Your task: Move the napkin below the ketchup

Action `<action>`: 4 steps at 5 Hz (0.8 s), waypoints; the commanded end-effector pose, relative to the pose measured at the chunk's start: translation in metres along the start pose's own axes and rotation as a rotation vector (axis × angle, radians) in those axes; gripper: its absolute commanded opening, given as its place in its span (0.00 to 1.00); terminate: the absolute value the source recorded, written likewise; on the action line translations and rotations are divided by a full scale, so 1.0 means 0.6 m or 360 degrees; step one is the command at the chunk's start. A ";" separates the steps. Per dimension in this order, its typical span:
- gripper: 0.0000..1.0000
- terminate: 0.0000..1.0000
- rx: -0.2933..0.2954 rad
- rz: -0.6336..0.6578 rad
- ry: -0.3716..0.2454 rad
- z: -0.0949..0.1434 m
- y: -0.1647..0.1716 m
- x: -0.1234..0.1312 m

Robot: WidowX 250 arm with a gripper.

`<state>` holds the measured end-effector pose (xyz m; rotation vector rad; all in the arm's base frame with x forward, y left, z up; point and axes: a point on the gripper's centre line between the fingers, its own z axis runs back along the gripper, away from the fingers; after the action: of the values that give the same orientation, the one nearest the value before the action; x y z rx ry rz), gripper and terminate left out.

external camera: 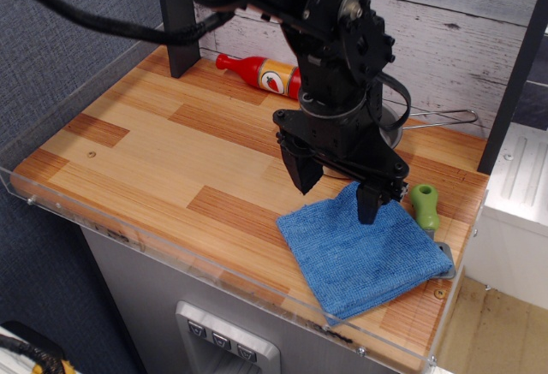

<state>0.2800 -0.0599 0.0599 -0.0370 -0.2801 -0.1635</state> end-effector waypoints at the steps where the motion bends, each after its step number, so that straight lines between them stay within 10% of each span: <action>1: 1.00 0.00 -0.0025 -0.0056 -0.0028 -0.027 -0.008 0.015; 4: 1.00 0.00 -0.0082 -0.0086 0.0015 -0.060 -0.035 0.012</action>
<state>0.2884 -0.0802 0.0198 -0.0779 -0.2371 -0.2124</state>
